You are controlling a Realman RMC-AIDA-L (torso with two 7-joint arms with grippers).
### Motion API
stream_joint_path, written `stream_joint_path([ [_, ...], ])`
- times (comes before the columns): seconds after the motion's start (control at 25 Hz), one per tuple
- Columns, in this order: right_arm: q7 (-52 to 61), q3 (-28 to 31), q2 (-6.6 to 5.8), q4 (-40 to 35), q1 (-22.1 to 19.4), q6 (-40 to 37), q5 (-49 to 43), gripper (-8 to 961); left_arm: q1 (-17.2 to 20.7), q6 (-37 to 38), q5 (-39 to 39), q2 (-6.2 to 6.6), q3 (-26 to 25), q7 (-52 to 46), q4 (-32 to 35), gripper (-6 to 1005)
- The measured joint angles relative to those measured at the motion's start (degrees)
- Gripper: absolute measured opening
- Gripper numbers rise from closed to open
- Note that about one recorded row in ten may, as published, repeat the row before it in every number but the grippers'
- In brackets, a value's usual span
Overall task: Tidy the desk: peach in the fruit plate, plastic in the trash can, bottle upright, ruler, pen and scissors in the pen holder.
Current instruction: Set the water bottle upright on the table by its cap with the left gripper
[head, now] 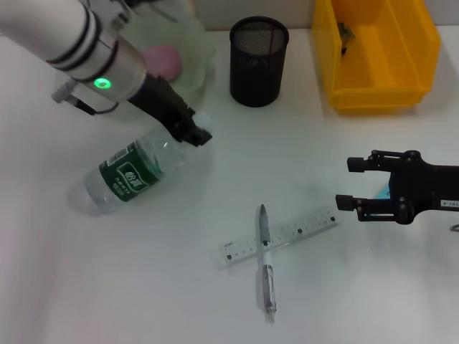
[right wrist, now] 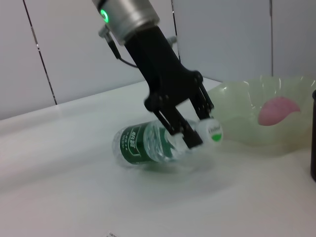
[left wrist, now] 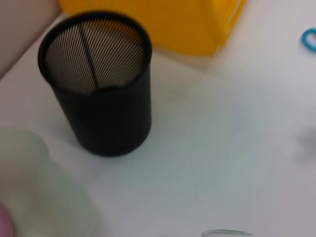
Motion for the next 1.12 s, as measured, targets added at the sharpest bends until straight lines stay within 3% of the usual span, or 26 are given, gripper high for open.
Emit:
stream_joint_path([
  [0.12, 0.0, 0.0, 0.0, -0.1, 0.0, 0.0, 0.0, 759, 1.6, 5.3, -2.7, 0.13, -5.6, 3.3, 4.2, 455],
  [0.24, 0.0, 0.0, 0.0, -0.1, 0.0, 0.0, 0.0, 759, 2.0, 6.4, -3.3, 0.18, -7.1, 4.3, 4.9, 458],
  [0.64, -0.1, 0.0, -0.08, -0.3, 0.1, 0.0, -0.1, 760, 4.6, 14.0, -7.8, 0.47, -19.7, 12.6, 7.8, 468],
  [0.88, -0.1, 0.0, -0.09, -0.3, 0.3, 0.7, -0.1, 760, 6.3, 14.4, -10.2, 1.05, -20.4, 13.4, 8.7, 474],
  [0.92, -0.1, 0.0, -0.1, -0.2, 0.5, 0.8, -0.2, 760, 7.7, 14.4, -12.9, 1.79, -20.4, 13.9, 8.9, 476],
  [1.12, -0.1, 0.0, -0.16, -0.2, 0.6, 0.8, -0.2, 760, 10.1, 14.4, -17.2, 2.94, -21.7, 15.2, 8.9, 481],
])
